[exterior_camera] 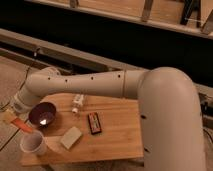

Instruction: Place the pepper in the ceramic cup

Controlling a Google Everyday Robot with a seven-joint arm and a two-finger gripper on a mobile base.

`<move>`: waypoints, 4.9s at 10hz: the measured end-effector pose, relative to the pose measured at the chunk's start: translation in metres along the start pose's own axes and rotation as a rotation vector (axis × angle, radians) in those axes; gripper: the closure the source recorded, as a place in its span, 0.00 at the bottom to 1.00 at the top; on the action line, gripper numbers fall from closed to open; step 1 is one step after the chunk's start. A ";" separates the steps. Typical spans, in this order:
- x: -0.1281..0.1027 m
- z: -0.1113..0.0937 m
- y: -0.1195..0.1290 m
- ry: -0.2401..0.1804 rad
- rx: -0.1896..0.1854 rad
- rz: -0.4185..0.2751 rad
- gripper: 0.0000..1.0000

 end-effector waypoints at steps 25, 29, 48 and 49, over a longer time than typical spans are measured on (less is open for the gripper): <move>0.056 0.043 0.003 -0.019 -0.159 -0.089 1.00; 0.062 0.046 0.001 -0.011 -0.166 -0.096 1.00; 0.068 0.048 0.000 -0.041 -0.171 -0.205 0.20; 0.069 0.047 -0.003 -0.037 -0.158 -0.199 0.20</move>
